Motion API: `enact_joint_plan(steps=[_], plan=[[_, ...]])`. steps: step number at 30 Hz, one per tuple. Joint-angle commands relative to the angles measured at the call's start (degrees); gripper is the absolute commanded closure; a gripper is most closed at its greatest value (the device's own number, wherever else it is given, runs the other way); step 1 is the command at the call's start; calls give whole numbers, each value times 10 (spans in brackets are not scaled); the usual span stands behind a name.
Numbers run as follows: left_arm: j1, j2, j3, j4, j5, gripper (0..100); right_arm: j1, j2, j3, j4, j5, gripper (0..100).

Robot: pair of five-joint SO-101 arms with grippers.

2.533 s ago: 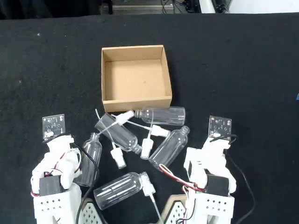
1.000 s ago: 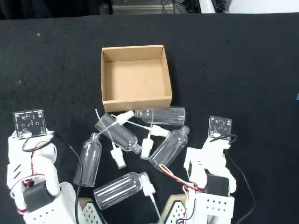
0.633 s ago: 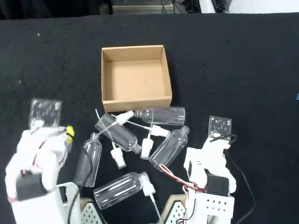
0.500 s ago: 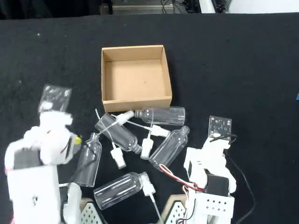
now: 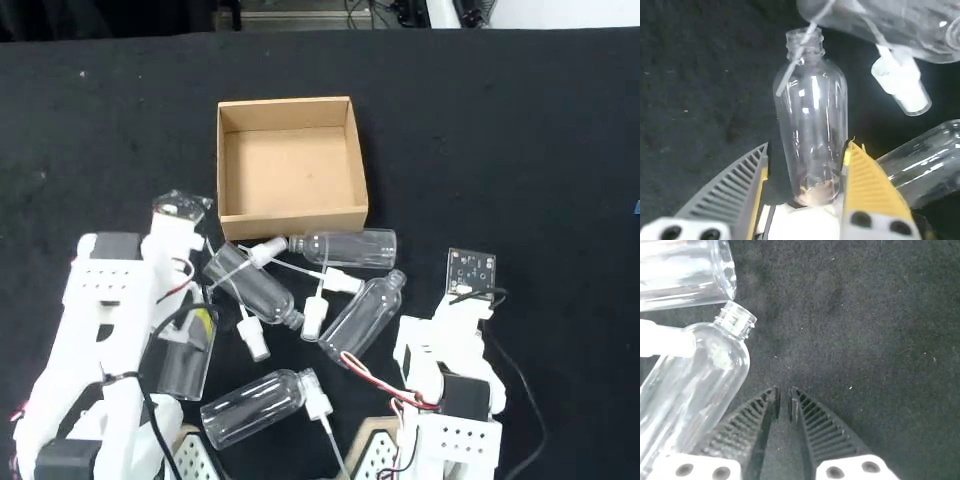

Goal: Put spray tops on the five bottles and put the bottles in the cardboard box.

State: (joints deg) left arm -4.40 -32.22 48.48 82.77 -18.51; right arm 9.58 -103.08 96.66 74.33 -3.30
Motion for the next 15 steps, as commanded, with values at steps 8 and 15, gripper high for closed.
enact_joint_plan(steps=[8,15], plan=[[6,-35,102,-111,111,719,11,-55,-2,4,4,980],[0,-40,122,-131,-12,712,11,-55,-2,4,4,980]])
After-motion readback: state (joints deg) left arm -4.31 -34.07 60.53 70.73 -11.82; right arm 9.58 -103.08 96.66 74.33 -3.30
